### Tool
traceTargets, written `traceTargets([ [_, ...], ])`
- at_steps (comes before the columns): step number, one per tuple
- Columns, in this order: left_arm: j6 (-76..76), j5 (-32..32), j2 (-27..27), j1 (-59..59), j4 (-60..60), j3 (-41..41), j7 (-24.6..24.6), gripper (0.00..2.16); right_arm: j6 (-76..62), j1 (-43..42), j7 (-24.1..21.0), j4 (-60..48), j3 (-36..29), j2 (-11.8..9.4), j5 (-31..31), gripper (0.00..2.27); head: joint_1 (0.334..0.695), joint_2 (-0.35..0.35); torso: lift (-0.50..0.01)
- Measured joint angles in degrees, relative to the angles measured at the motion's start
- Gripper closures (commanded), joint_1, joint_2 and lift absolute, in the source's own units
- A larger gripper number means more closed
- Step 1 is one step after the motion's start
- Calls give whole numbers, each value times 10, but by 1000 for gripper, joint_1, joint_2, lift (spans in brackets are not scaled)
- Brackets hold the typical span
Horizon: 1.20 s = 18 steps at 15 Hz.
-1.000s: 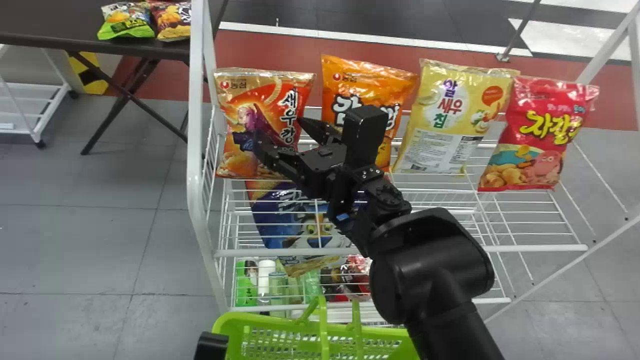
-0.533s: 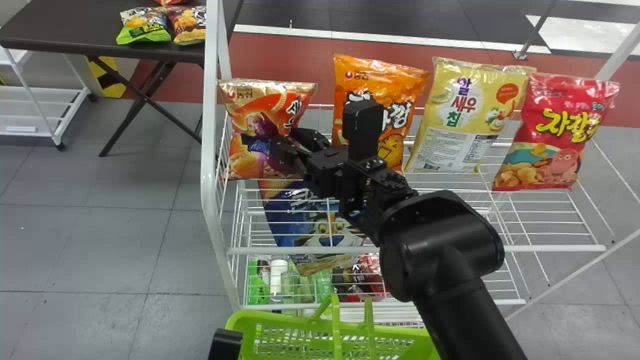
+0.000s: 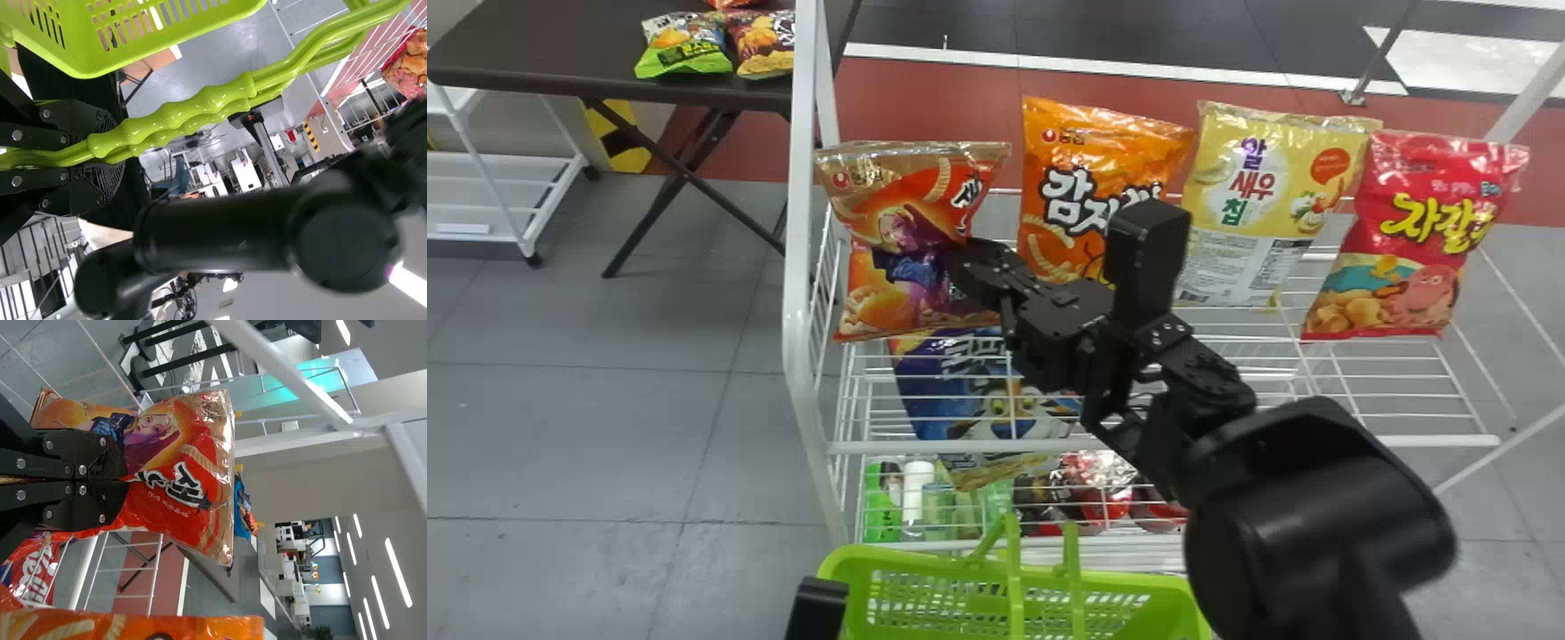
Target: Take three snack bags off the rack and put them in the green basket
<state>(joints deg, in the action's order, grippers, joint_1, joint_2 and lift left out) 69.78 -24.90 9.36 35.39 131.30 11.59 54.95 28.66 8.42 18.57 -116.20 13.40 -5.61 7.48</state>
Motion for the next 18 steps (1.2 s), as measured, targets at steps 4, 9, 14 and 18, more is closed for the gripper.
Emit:
traceTargets([
  [4,2,0,-1,-4,2,-6,-7,1160,139,103,13,-193,-91,-54,14,2233,695,-289,-22],
  [9,6,-4,-3,-7,6,-18,-11,1160,369,223,120,-375,-304,-57,83,2233,695,-350,-22],
  [14,5,-4,-6,-4,16,-18,-20,1160,534,282,249,-442,-412,21,80,2233,695,-350,-22],
  [18,2,-3,-7,1,25,-18,-21,1160,567,312,247,-404,-376,7,64,2233,695,-350,-22],
])
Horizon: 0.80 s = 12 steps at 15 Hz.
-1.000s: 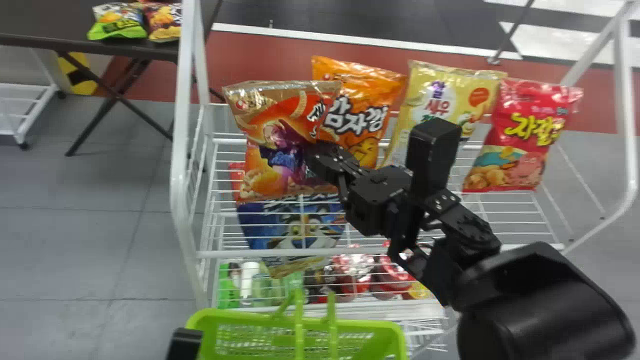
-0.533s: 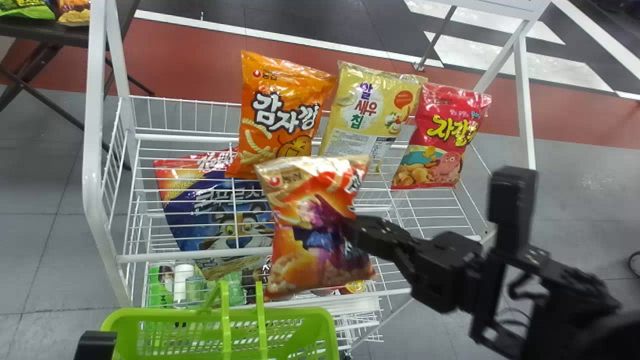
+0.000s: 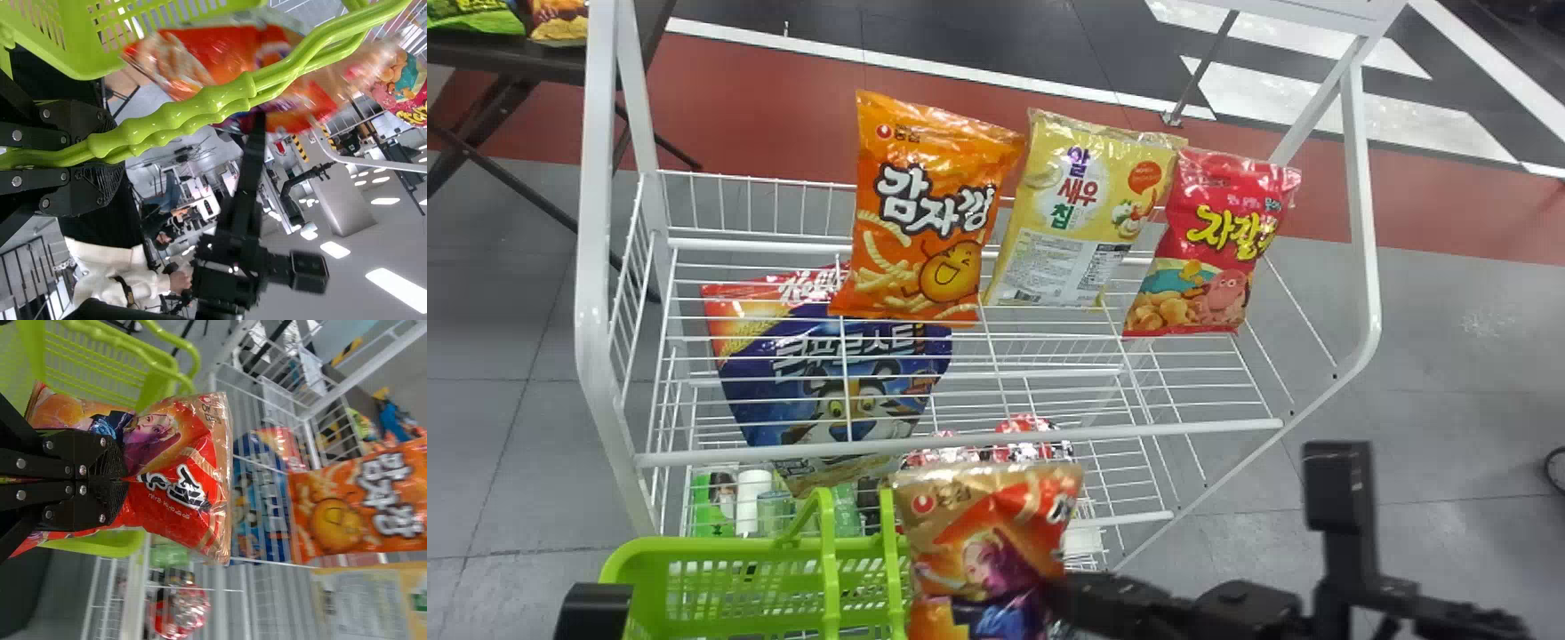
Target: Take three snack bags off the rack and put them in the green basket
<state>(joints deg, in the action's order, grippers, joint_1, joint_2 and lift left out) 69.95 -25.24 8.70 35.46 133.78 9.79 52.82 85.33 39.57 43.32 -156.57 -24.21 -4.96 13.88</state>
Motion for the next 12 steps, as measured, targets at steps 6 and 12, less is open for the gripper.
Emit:
traceTargets([
  [6,0,3,0,11,13,1,-2,1160,-15,-1,-14,82,132,-21,-34,2233,695,-350,-22],
  [12,-2,5,0,13,16,8,-1,1160,-92,-18,-54,185,270,-50,-101,-2,695,-350,-22],
])
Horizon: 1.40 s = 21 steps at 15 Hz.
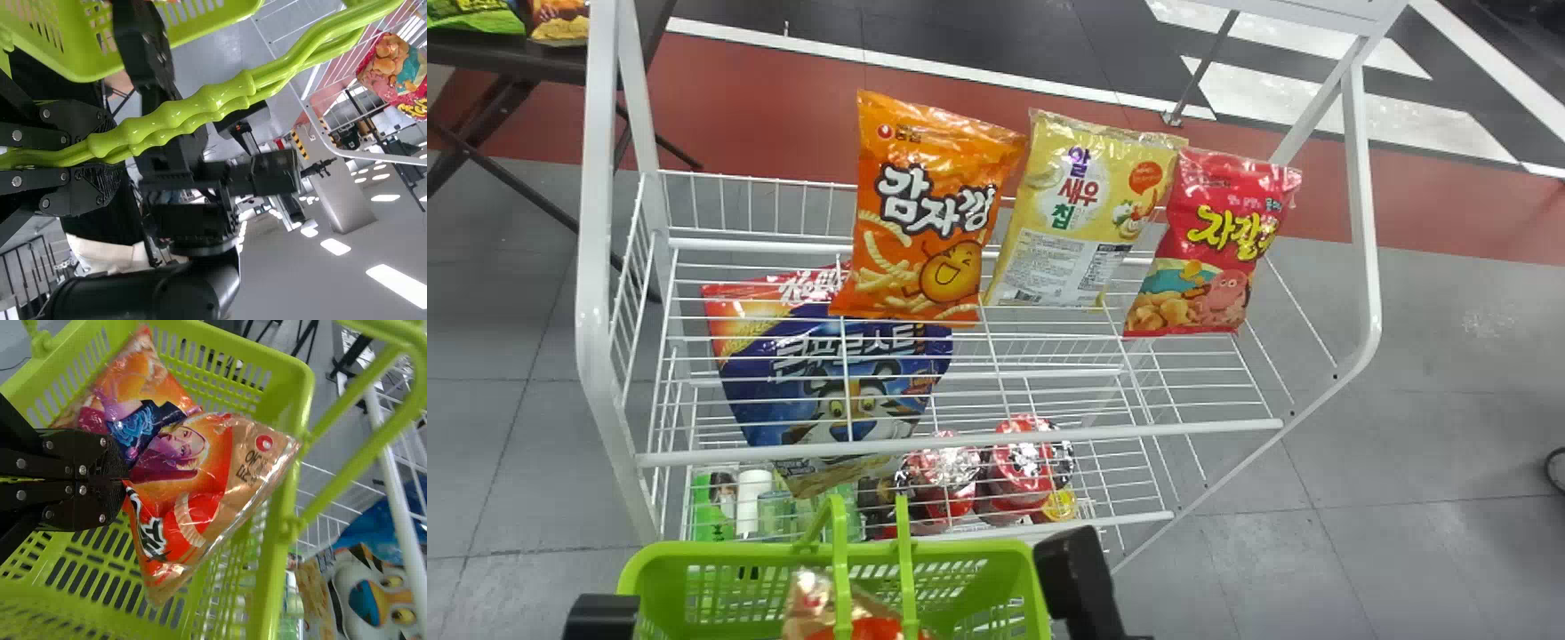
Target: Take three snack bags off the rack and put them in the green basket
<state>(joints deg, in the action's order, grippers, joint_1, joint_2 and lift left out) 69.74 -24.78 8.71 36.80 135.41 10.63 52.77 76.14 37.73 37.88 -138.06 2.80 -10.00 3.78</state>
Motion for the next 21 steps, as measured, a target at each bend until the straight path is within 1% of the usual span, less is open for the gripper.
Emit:
traceTargets([
  [2,0,4,0,0,1,4,-1,1160,-28,-19,1,39,16,0,3,-2,695,-350,-22],
  [4,0,7,0,0,2,6,-1,1160,-64,-21,1,49,10,0,6,53,695,-350,-22],
  [6,0,7,0,0,2,6,-1,1160,-87,-6,6,21,-24,1,19,56,695,-350,-22],
  [8,0,8,0,0,1,6,-2,1160,-90,7,34,-17,-77,6,62,63,695,-350,-22],
  [9,0,8,0,0,1,6,-2,1160,-96,9,50,-31,-108,16,86,66,695,-350,-22],
  [11,0,8,0,-1,0,6,-3,1160,-135,-7,57,-38,-152,42,119,66,695,-350,-22],
  [13,0,8,0,-1,0,6,-3,1160,-248,-31,33,-17,-161,61,129,66,695,-350,-22],
  [14,0,9,0,-1,0,6,-3,1160,-309,-49,19,3,-157,66,129,66,695,-350,-22],
  [19,0,10,2,-3,-6,6,-4,1160,-548,-209,-91,190,-91,69,103,70,695,-350,-22],
  [21,0,9,3,-5,-10,6,-4,1160,-574,-272,-108,263,-74,69,91,70,695,-350,-22],
])
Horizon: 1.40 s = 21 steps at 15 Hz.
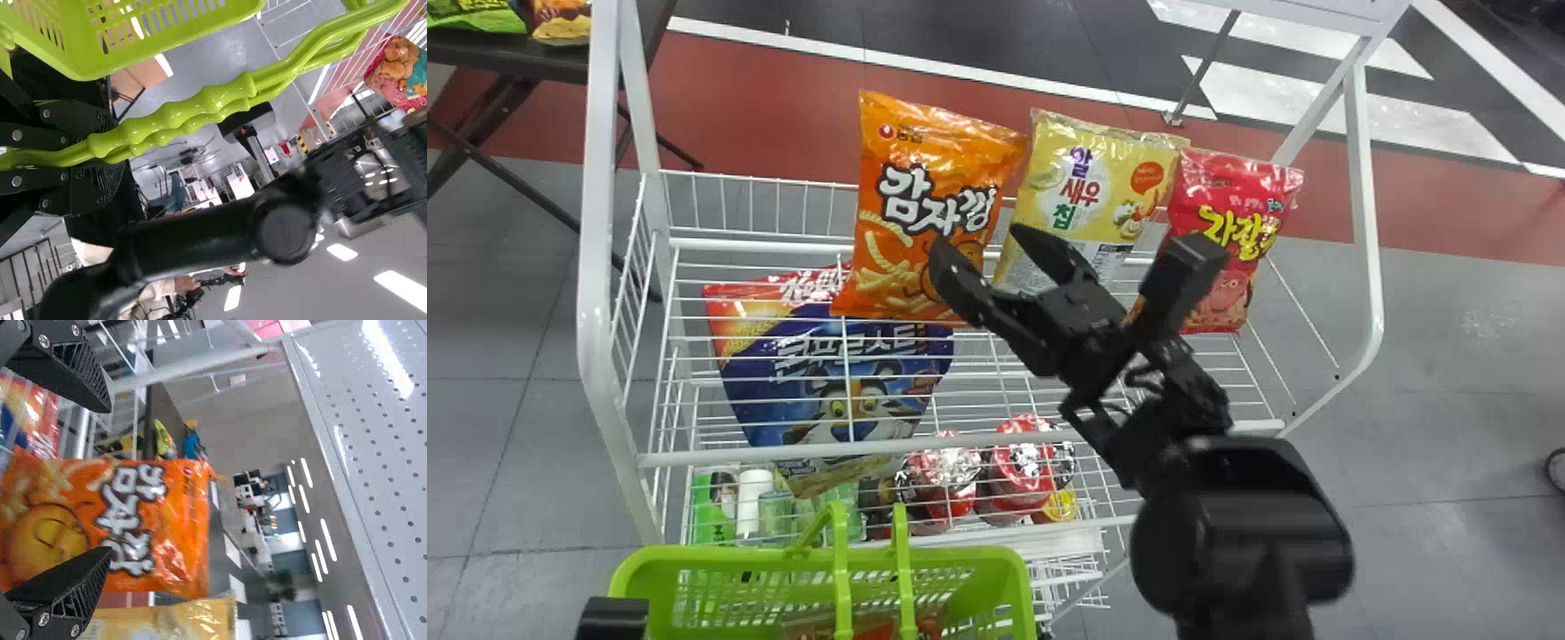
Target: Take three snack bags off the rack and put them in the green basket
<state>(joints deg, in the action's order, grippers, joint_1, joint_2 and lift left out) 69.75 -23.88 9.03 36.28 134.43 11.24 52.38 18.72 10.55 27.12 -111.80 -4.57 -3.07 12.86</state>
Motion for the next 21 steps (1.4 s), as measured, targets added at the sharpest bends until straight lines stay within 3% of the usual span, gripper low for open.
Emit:
traceTargets([
  [2,0,-1,0,-3,-5,-2,1,1160,-16,-42,-32,53,19,0,-24,76,695,-350,-22],
  [5,4,-4,2,-14,-13,-2,1,1160,-36,-80,-45,110,38,0,-48,127,695,-330,-22],
  [6,6,-6,3,-20,-16,-2,0,1160,-37,-93,-52,126,43,0,-56,461,695,-325,-22],
  [7,8,-8,4,-25,-20,-1,0,1160,-34,-102,-55,138,45,0,-64,954,695,-322,-22],
  [8,9,-10,5,-28,-23,0,0,1160,-28,-109,-55,144,46,0,-71,1872,695,-320,-22],
  [9,10,-12,6,-30,-24,0,0,1160,-17,-115,-55,148,47,0,-77,2128,695,-319,-22],
  [18,14,-15,10,-29,-23,0,0,1160,6,-123,-21,148,36,-5,-76,2226,695,-321,-22],
  [21,14,-15,10,-22,-17,-1,1,1160,9,-84,-17,104,33,-5,-71,2226,695,-329,-22],
])
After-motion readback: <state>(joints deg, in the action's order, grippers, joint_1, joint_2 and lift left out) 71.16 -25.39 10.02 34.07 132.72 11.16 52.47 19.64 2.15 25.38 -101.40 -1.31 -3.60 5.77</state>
